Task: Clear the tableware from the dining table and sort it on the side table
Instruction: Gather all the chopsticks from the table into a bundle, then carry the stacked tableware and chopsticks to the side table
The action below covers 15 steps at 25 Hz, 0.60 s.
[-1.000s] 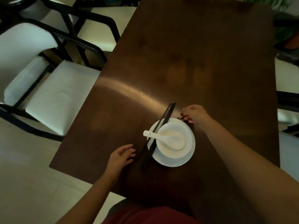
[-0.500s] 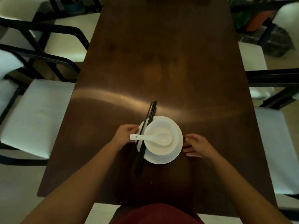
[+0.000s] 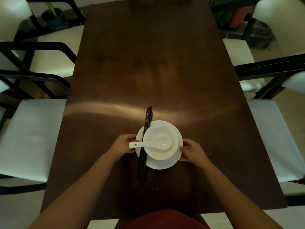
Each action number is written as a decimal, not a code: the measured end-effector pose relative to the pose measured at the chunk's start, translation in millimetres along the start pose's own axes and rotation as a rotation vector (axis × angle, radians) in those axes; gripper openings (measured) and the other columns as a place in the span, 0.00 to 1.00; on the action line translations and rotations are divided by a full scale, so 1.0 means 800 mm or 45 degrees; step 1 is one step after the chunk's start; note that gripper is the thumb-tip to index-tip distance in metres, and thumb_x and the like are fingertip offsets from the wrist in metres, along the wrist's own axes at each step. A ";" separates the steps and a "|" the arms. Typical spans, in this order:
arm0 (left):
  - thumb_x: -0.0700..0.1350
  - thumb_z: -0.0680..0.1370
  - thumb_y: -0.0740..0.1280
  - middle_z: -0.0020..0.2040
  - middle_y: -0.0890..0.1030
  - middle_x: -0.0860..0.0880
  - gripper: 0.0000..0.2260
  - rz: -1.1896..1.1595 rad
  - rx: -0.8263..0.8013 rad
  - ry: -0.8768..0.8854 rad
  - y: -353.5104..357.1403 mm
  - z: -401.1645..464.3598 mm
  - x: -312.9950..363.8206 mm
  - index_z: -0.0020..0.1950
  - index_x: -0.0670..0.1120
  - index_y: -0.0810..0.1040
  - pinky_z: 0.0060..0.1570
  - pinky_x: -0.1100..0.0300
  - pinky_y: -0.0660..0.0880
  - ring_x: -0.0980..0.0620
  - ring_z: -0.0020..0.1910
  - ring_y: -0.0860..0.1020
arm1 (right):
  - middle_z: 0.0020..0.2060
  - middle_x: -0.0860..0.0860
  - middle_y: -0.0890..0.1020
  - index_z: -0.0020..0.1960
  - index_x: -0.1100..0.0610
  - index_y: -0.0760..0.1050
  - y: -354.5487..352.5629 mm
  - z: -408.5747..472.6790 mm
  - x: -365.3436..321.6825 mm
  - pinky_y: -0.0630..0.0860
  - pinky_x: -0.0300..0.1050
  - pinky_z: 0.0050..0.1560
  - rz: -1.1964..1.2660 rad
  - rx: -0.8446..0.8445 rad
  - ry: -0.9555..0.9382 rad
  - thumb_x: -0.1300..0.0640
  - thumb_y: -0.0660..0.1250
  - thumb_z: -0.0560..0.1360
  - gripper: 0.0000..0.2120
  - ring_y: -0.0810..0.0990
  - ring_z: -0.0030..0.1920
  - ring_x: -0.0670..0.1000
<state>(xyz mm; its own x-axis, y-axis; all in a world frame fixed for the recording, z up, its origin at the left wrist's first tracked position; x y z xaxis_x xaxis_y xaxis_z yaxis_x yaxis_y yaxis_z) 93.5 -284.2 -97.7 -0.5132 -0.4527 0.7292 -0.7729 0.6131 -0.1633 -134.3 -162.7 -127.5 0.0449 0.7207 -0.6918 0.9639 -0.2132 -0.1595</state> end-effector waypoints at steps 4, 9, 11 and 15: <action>0.30 0.72 0.68 0.58 0.78 0.36 0.20 -0.129 0.002 -0.048 -0.001 -0.001 -0.007 0.64 0.36 0.73 0.49 0.51 0.79 0.40 0.57 0.77 | 0.44 0.50 0.79 0.66 0.56 0.71 0.000 -0.006 -0.001 0.81 0.39 0.34 0.092 0.039 -0.016 0.64 0.61 0.77 0.17 0.81 0.42 0.49; 0.33 0.75 0.65 0.57 0.78 0.37 0.16 -0.145 0.034 -0.086 0.002 0.007 -0.013 0.63 0.38 0.74 0.52 0.45 0.77 0.40 0.56 0.78 | 0.45 0.50 0.80 0.65 0.56 0.72 -0.008 -0.011 -0.002 0.81 0.39 0.34 0.145 0.067 -0.037 0.65 0.61 0.77 0.17 0.81 0.43 0.49; 0.33 0.75 0.65 0.53 0.80 0.39 0.14 -0.184 0.040 -0.111 0.007 0.010 -0.011 0.61 0.38 0.76 0.48 0.48 0.79 0.43 0.52 0.79 | 0.45 0.50 0.80 0.65 0.57 0.73 -0.015 -0.017 -0.001 0.81 0.39 0.34 0.163 0.076 -0.040 0.65 0.62 0.77 0.17 0.82 0.42 0.49; 0.33 0.75 0.66 0.47 0.82 0.44 0.12 -0.162 -0.025 -0.090 0.029 0.014 0.005 0.57 0.40 0.78 0.41 0.55 0.80 0.48 0.47 0.81 | 0.43 0.52 0.81 0.65 0.58 0.72 -0.038 -0.038 0.001 0.80 0.37 0.31 0.210 0.116 -0.062 0.66 0.62 0.77 0.17 0.82 0.40 0.50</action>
<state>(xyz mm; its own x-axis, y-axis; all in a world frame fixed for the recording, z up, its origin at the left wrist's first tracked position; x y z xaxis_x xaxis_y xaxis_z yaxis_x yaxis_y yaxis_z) 69.8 -278.9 -106.0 -0.4374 -0.5716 0.6942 -0.8261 0.5605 -0.0589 -155.7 -135.5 -101.8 0.1850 0.6388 -0.7468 0.9167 -0.3861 -0.1032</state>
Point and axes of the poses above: each hand's wrist, its own z-axis towards the middle knuckle, its own y-axis out of the palm, x = y × z, the point moved 8 cm from there along z, towards the middle knuckle
